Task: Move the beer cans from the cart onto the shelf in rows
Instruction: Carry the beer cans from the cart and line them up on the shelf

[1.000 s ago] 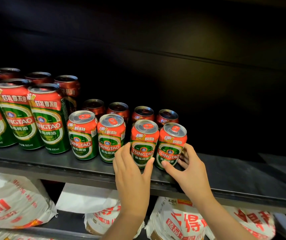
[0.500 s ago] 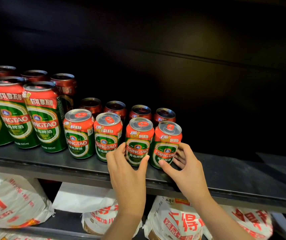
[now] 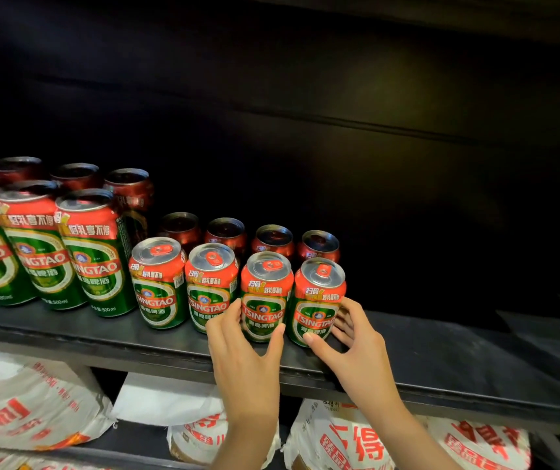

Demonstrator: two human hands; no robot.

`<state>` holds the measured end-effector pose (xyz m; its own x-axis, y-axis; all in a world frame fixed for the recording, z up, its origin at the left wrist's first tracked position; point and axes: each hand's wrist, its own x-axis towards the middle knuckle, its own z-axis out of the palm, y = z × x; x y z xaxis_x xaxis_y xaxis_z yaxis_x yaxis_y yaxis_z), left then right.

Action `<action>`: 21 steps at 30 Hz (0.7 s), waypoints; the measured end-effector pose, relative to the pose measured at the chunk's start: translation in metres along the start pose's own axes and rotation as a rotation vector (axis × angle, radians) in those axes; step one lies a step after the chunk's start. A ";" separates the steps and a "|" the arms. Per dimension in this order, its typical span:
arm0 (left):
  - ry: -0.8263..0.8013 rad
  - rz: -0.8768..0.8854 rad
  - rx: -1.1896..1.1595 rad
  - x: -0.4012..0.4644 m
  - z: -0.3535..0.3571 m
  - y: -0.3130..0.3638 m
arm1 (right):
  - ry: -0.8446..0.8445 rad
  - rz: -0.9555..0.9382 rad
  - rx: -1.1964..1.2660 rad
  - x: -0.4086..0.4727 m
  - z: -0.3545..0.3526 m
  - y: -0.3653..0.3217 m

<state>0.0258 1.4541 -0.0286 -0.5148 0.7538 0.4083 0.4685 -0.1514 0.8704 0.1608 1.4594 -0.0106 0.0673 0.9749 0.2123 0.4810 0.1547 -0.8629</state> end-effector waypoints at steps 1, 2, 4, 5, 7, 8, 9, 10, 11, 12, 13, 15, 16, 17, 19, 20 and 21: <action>-0.009 -0.012 0.008 0.000 -0.001 0.001 | -0.004 0.009 0.002 0.000 -0.001 -0.001; -0.018 -0.022 0.014 0.000 -0.001 0.001 | -0.007 0.017 0.004 0.000 -0.002 -0.002; -0.034 -0.028 0.013 0.000 -0.004 0.003 | -0.007 0.036 0.009 0.000 -0.003 -0.003; -0.041 -0.021 0.006 0.000 -0.006 0.004 | -0.008 0.044 0.004 0.000 -0.003 -0.005; -0.060 -0.003 -0.014 0.000 -0.010 0.005 | -0.014 0.055 -0.007 -0.001 -0.003 -0.008; -0.082 0.001 -0.020 -0.001 -0.013 0.006 | -0.023 0.064 -0.016 -0.003 -0.003 -0.011; -0.113 -0.002 -0.025 -0.001 -0.017 0.007 | -0.038 0.075 -0.031 -0.007 -0.004 -0.015; -0.158 -0.007 -0.026 -0.002 -0.022 0.008 | -0.055 0.078 -0.051 -0.011 -0.005 -0.020; -0.219 -0.021 -0.020 -0.001 -0.028 0.008 | -0.065 0.085 -0.080 -0.018 -0.006 -0.025; -0.285 -0.051 -0.011 -0.001 -0.034 0.007 | -0.060 0.093 -0.123 -0.027 -0.008 -0.030; -0.346 -0.096 -0.002 0.000 -0.041 0.007 | -0.043 0.104 -0.172 -0.038 -0.011 -0.037; -0.467 -0.157 0.011 0.001 -0.061 0.007 | -0.007 0.114 -0.250 -0.070 -0.019 -0.052; -0.539 -0.149 0.019 0.001 -0.073 0.009 | -0.006 0.114 -0.290 -0.088 -0.025 -0.059; -0.618 -0.129 0.032 0.000 -0.085 0.010 | -0.019 0.124 -0.340 -0.108 -0.031 -0.067; -0.772 -0.088 0.042 -0.007 -0.112 0.014 | -0.054 0.156 -0.451 -0.151 -0.041 -0.079; -0.846 -0.053 0.047 -0.012 -0.125 0.017 | -0.059 0.169 -0.501 -0.172 -0.045 -0.083; -0.911 0.003 0.061 -0.017 -0.137 0.019 | -0.050 0.191 -0.544 -0.194 -0.047 -0.087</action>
<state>-0.0544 1.3508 0.0185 0.2400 0.9707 0.0125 0.5195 -0.1393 0.8430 0.1473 1.2498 0.0448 0.1621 0.9859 0.0428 0.8453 -0.1163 -0.5214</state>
